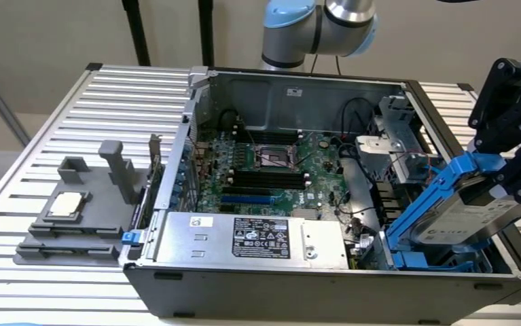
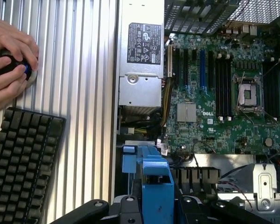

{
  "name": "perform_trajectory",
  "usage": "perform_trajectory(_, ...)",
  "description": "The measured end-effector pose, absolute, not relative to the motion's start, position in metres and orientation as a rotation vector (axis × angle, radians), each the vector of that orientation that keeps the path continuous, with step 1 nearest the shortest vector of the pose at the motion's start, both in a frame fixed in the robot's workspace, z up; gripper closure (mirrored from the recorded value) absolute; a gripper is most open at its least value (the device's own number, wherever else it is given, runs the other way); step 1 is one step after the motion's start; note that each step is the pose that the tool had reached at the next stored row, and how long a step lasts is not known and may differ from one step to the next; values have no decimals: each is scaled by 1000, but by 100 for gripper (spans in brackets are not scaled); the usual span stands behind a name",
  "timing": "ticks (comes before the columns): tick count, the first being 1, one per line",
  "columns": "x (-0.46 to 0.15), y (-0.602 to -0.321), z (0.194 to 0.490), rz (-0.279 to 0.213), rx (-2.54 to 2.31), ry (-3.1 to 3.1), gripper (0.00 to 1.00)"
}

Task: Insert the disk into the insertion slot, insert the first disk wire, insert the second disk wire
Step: 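Insert the disk into the insertion slot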

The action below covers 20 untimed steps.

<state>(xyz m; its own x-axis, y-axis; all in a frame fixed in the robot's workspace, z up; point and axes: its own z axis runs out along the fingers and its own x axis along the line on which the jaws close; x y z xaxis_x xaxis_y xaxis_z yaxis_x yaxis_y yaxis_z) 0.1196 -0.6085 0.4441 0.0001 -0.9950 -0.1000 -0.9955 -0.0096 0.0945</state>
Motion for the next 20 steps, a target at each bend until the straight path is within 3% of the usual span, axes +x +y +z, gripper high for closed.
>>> perform_trajectory(20,121,-607,450,220,-2247,2185,68)
